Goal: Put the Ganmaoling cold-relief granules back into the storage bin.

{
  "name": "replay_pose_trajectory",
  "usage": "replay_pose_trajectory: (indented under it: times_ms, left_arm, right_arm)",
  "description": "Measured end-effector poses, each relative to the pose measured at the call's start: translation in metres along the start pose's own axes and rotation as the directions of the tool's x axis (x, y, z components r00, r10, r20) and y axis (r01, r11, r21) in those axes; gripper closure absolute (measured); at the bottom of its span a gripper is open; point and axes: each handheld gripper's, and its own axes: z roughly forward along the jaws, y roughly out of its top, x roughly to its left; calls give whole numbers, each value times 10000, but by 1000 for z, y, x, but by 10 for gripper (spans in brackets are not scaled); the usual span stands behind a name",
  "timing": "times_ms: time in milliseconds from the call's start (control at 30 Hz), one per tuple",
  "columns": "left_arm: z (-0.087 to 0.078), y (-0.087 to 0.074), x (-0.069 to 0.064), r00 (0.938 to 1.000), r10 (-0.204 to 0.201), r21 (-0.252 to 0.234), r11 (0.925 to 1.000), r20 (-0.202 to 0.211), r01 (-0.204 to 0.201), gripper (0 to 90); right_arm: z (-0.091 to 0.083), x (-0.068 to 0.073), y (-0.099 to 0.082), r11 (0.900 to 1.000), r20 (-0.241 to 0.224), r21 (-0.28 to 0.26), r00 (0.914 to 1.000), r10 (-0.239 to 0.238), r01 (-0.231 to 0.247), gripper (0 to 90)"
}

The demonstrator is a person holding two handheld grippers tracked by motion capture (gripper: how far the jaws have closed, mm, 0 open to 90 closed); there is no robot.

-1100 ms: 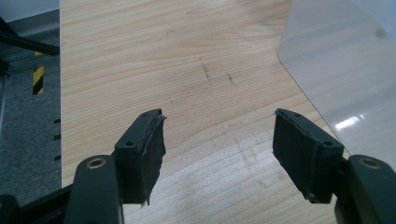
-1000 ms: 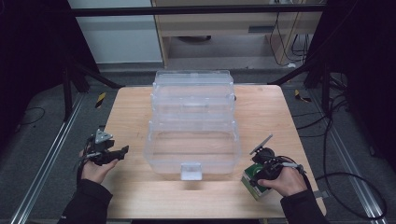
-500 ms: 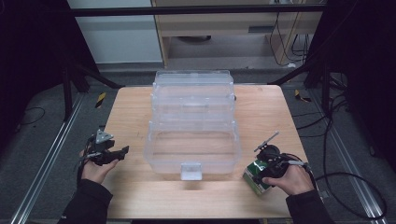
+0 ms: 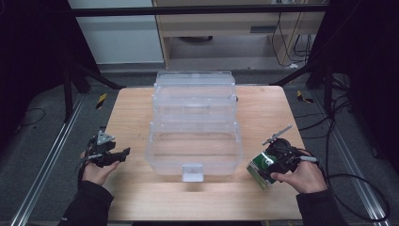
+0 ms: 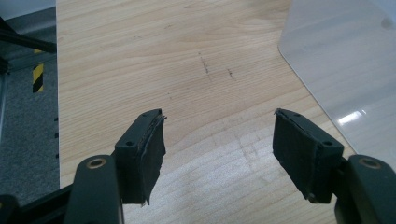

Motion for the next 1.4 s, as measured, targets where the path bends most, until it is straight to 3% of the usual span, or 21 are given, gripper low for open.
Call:
replay_pose_trajectory:
  times_ms: [367, 600, 767, 1033, 1400]
  left_arm:
    - [0, 0, 0, 10000, 0, -1, 10000, 0, 0, 334]
    - [0, 0, 0, 10000, 21, 7, 10000, -2, -21, 334]
    - [0, 0, 0, 10000, 14, 6, 10000, -19, -14, 334]
    - [0, 0, 0, 10000, 21, 16, 10000, -11, -21, 334]
    - [0, 0, 0, 10000, 39, 18, 10000, -16, -39, 334]
  right_arm:
    - [-34, -4, 18, 9967, 321, -808, 9995, -39, 65, 174]
    - [-48, -2, 36, 9928, 479, -1072, 9977, -476, 525, 176]
    - [-54, 0, 50, 9900, 340, -1147, 9964, -782, 816, 177]
    - [-62, -4, 73, 9846, 499, -1264, 9921, -1152, 1207, 178]
    - [-53, -2, 100, 9752, -197, -1237, 9821, -1875, 1837, 179]
